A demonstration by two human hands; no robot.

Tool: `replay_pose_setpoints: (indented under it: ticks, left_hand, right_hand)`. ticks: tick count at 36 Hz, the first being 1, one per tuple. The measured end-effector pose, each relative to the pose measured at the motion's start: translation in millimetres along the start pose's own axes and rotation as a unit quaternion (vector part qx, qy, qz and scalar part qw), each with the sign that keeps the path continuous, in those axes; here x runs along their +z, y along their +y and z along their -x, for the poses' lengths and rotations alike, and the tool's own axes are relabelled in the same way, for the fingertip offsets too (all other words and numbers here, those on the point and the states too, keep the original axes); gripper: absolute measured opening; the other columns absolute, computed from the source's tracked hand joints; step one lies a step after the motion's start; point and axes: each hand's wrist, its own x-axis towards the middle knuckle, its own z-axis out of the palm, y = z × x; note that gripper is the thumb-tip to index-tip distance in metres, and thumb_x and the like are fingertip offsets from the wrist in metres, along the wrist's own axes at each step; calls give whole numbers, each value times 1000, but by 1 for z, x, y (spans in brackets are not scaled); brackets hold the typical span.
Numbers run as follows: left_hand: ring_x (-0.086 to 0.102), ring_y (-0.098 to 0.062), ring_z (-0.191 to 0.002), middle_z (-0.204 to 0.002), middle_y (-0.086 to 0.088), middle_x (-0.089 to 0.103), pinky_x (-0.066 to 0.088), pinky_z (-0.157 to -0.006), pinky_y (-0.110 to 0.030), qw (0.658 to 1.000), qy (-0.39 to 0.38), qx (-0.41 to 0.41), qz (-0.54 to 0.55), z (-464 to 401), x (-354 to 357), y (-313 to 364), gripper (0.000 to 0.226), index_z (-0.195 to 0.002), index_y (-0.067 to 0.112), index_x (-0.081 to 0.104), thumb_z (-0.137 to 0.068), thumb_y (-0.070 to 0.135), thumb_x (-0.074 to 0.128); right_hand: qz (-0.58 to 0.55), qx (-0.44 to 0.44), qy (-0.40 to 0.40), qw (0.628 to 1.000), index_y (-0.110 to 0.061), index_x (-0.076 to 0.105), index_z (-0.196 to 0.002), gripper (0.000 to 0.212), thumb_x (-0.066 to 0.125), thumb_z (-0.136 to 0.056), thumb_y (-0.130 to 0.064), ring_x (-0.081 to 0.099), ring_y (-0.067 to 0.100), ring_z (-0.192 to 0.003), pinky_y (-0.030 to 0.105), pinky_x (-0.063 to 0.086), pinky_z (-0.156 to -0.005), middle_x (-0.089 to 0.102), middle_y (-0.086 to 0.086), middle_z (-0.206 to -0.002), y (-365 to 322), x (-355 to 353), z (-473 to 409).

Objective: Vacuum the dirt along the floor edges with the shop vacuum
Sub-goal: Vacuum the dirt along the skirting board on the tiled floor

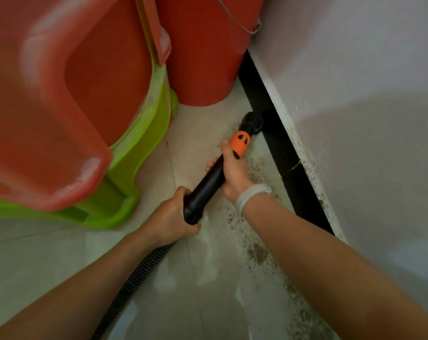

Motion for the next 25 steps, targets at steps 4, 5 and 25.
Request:
replay_pose_setpoints:
  ticks: [4, 5, 25]
  left_hand:
    - [64, -14, -87, -102, 4, 63, 54, -76, -32, 1000, -15, -3, 0, 16, 6, 0, 59, -111, 26, 38, -70, 25, 79]
    - [64, -13, -87, -102, 4, 63, 54, -77, -32, 1000, -18, -3, 1, 19, 7, 0, 58, -111, 26, 38, -70, 25, 79]
    - [62, -23, -82, -95, -3, 60, 45, -63, -30, 997, 67, -21, -12, -14, -26, 25, 52, -107, 17, 40, -71, 25, 77]
  right_hand:
    - [-14, -7, 12, 1000, -6, 52, -100, 35, 61, -93, -39, 58, 16, -50, 27, 55, -53, 53, 6, -64, 9, -9, 18]
    - [-18, -13, 18, 1000, -6, 52, -98, 33, 59, -94, -38, 57, 16, -50, 29, 56, -55, 52, 6, -64, 11, -11, 22]
    - [40, -5, -25, 999, -8, 49, -87, 44, 49, -95, -51, 55, 18, -52, 32, 50, -53, 52, 7, -65, -27, 37, -7]
